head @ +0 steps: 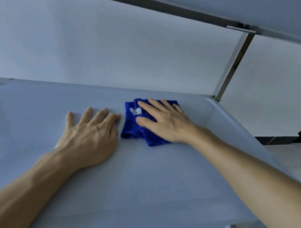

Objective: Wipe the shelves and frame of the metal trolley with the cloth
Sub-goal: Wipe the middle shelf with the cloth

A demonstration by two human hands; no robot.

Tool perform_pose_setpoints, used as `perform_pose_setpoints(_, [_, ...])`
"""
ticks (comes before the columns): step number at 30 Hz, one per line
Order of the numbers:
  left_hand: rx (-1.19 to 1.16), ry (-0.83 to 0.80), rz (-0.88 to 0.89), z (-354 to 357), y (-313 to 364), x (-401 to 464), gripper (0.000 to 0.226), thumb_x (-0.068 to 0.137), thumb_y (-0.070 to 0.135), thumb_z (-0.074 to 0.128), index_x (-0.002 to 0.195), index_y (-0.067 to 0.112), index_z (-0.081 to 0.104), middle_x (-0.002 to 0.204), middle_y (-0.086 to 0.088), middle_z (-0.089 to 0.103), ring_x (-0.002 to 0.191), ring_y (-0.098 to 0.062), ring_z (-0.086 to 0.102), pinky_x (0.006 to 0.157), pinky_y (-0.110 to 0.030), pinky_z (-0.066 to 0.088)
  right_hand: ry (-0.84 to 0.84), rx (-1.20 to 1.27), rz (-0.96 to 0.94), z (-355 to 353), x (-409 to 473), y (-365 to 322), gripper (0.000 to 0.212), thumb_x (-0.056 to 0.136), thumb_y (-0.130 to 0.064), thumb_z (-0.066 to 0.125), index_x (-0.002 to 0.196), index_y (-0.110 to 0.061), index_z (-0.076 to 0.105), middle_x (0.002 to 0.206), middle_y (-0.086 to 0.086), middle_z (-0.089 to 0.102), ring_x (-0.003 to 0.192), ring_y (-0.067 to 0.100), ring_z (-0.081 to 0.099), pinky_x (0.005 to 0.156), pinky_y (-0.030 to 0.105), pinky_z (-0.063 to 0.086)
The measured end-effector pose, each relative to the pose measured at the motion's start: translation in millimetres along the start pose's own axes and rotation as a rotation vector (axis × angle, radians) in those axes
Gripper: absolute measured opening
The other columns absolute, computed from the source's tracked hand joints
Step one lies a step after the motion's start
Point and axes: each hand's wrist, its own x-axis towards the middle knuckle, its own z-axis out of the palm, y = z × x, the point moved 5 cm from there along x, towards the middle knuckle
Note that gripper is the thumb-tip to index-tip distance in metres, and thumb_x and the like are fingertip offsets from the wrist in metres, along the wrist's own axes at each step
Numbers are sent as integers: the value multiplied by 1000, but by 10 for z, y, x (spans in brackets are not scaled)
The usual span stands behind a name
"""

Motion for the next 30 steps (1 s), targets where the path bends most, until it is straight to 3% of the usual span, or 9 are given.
perform_pose_setpoints(7, [9,-1,-22,-16,-38,-39,54,98,45,7,151,44,17,163,16,13,150,-20,13,116,-58,14,69,-23,219,-188,676,531,84,77,-85,18,152,-49,20,165,-14,18,152,21,14,121,50,13])
perform_pose_setpoints(12, [-11,7,-29,-4,-34,-27,54,98,44,8,150,42,19,162,16,15,151,-20,13,116,-60,13,98,-47,380,-331,351,1286,96,70,-87,9,154,-45,20,164,-10,23,152,25,18,120,52,17])
perform_pose_setpoints(17, [-28,2,-41,25,-24,9,50,100,43,12,150,43,20,163,14,14,152,-22,11,116,-61,10,95,-42,487,-359,-116,1632,91,79,-87,9,157,-41,16,167,-9,13,154,23,8,122,50,13])
perform_pose_setpoints(22, [-39,-10,-47,27,-35,66,50,100,42,12,149,42,22,163,13,15,151,-24,11,115,-63,9,75,-61,437,-284,-807,1500,88,77,-85,9,156,-45,12,167,-16,7,153,17,5,124,44,9])
perform_pose_setpoints(24, [-30,-10,-44,17,-31,78,49,101,41,12,149,42,23,163,13,16,151,-25,12,115,-64,9,61,-47,381,-225,-1174,1396,84,76,-90,6,152,-56,5,165,-23,-2,154,9,-5,125,39,1])
perform_pose_setpoints(27, [-29,-12,-44,12,-23,88,49,102,41,14,150,42,22,163,13,15,152,-25,10,116,-64,8,13,-41,266,-137,-1680,1166,69,66,-99,-5,131,-80,-13,151,-41,-25,147,-5,-22,123,29,-9])
perform_pose_setpoints(30, [-17,-5,-35,14,-16,73,48,102,42,16,150,43,22,163,13,15,151,-25,12,116,-63,10,-15,-28,205,-96,-1935,1033,67,72,-97,0,133,-76,-19,145,-49,-28,139,-15,-30,117,20,-15])
